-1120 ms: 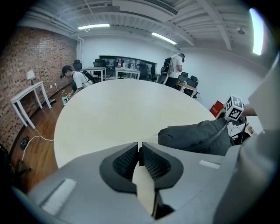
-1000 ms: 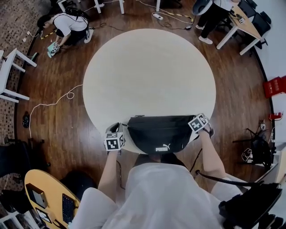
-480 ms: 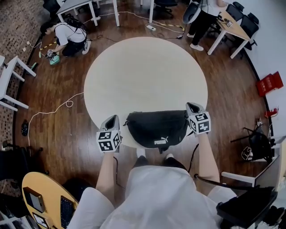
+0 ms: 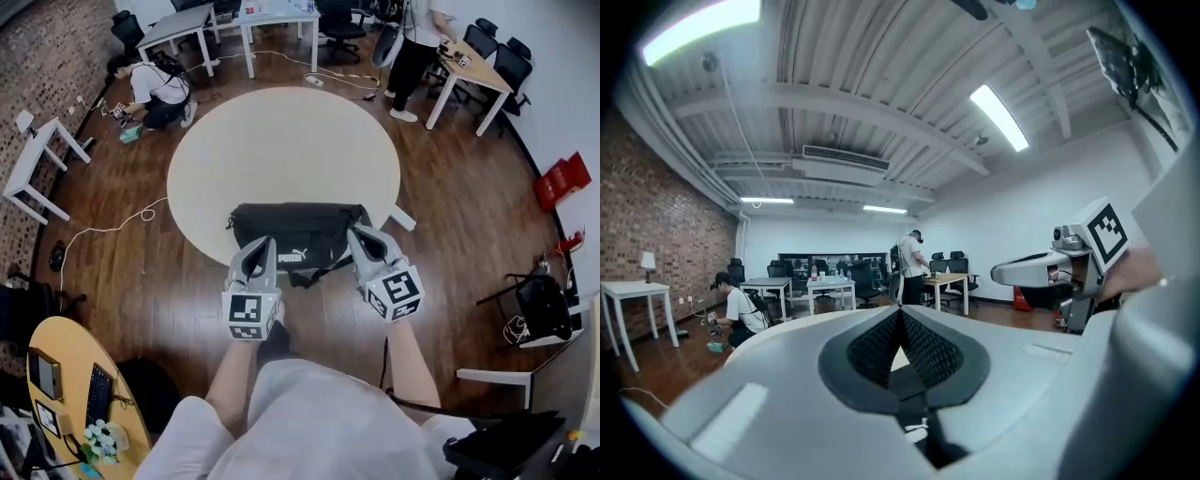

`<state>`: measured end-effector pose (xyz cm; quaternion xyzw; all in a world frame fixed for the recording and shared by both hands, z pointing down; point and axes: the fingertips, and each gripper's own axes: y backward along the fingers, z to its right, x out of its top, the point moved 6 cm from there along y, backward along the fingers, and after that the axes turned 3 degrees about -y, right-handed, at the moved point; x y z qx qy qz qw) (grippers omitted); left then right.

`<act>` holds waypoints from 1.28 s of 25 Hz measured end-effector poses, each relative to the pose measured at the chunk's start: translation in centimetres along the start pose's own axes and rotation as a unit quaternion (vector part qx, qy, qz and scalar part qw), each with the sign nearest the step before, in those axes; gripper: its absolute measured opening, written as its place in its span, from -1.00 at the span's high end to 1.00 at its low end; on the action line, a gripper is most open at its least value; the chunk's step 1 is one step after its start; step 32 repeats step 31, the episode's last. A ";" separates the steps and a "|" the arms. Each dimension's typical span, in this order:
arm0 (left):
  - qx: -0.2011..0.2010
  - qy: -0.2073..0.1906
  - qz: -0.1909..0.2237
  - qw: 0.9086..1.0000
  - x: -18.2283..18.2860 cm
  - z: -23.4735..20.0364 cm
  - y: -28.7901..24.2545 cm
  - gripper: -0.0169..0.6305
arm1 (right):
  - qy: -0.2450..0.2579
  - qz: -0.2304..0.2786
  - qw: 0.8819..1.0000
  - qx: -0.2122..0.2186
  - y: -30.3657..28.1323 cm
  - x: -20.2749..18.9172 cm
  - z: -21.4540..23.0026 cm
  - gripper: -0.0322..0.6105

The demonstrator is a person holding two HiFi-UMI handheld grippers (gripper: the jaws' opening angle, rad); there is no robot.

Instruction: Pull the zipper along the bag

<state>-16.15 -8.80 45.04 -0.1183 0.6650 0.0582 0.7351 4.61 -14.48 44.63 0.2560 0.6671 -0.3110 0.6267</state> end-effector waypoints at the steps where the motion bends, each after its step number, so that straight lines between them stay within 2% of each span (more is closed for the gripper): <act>1: 0.000 0.005 0.006 1.000 0.3 2.2 1.2 0.90 | 0.000 0.006 1.000 0.000 2.5 -0.1 -0.6 0.93; 6: 0.004 0.021 0.005 1.000 2.3 10.5 5.8 0.90 | 0.004 0.016 1.000 -0.012 12.7 0.5 -2.5 0.93; 11: -0.002 0.032 0.009 0.999 5.6 15.5 10.6 0.90 | 0.010 0.014 1.000 -0.024 18.2 2.8 -5.4 0.93; 16: 0.006 -0.036 0.015 0.999 6.6 17.5 14.3 0.90 | -0.010 0.064 0.998 -0.021 21.9 5.7 -9.0 0.93; 18: 0.000 -0.032 0.025 0.999 6.4 18.0 16.5 0.90 | -0.018 0.085 0.996 -0.020 22.8 6.4 -10.4 0.93; 20: 0.003 -0.018 0.028 0.999 6.1 17.1 18.4 0.90 | -0.020 0.084 0.996 -0.019 22.2 6.7 -11.8 0.93; 25: 0.041 0.037 0.029 0.998 5.0 11.5 23.1 0.90 | 0.003 0.067 0.997 0.024 19.0 7.3 -17.5 0.93; 31: 0.080 0.040 0.069 0.994 6.7 4.9 26.6 0.90 | 0.019 0.047 0.998 0.042 15.4 7.2 -22.4 0.93; 32: 0.080 0.040 0.069 0.994 6.7 4.9 26.6 0.90 | 0.019 0.047 0.998 0.042 15.4 7.2 -22.4 0.93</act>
